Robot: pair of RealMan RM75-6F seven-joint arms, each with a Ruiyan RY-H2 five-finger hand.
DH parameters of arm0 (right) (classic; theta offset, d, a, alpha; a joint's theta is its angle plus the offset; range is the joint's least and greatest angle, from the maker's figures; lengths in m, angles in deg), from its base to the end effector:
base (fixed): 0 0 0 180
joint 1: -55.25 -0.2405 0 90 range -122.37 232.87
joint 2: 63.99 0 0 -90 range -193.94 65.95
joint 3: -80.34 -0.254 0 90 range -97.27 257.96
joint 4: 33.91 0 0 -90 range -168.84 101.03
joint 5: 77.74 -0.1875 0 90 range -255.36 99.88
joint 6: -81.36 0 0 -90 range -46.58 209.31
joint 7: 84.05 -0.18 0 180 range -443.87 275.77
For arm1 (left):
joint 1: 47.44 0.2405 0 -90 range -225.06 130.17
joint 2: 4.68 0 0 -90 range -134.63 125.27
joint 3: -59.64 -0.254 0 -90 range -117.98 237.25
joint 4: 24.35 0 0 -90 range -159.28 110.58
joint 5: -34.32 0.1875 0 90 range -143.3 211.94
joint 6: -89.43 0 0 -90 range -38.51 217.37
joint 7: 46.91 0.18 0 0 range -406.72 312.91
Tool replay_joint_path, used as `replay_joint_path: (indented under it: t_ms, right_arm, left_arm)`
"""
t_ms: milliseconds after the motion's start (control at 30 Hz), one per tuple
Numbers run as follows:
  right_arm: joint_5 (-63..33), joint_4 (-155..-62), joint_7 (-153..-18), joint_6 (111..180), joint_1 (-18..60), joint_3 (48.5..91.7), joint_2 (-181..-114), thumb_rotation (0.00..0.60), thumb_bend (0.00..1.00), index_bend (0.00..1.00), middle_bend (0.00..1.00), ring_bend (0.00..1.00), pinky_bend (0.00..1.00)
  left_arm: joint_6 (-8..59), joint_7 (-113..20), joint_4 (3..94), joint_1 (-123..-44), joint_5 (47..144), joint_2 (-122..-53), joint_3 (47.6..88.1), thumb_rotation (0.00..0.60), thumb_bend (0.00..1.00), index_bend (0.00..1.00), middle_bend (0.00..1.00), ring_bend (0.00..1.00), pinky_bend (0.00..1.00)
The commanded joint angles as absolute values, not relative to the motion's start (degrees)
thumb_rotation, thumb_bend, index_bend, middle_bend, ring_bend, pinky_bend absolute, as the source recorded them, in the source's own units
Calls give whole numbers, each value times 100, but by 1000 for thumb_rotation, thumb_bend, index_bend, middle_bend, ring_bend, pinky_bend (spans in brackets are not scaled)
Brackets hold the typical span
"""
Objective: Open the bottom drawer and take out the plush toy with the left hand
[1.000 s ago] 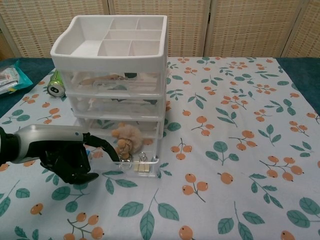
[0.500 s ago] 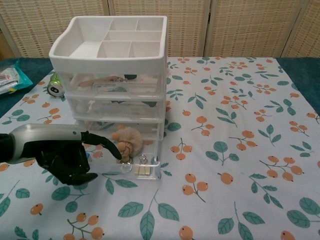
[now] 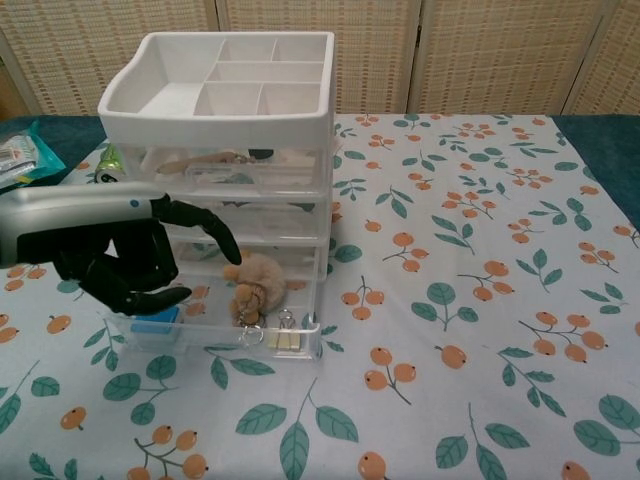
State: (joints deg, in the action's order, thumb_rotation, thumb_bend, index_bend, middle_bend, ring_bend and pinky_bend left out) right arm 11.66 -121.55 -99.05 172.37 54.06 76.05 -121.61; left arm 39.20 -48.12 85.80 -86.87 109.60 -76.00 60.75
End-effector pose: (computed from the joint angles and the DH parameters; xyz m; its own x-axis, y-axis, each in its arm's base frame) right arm -0.3095 -0.1997 0.2379 0.3336 0.0996 0.9374 -0.9407 -0.0304 0.3379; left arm -0.1177 0.2774 0.0209 0.2277 0.5900 0.7746 0.9103 -0.4115 0.0458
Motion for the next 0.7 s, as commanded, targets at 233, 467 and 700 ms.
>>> replay_joint_path:
  t_ms: [233,467,700]
  right_arm:
    - [1229,-12338,-9739,17319,5391,7561,-11979,600,334,138,269,249,223]
    - [1241,-12397,-9686,17299,5391,7586,-11944,600,334,138,269,249,223]
    - [1240,-12429,-9665,17300,5398,7601,-11931,600,334,138,269,250,223]
  left_arm:
    - [3150,-5073,7656,-8665,12612,-7853,6125,600,448,362,906,1000,1000]
    - [2712,-4522,6781,-8777,13426,-8279,6105,600,445,359,877,1000,1000]
    - [2529,-4016,5986,-8922,13782,-8678,6137,600,329,333,949,1000,1000]
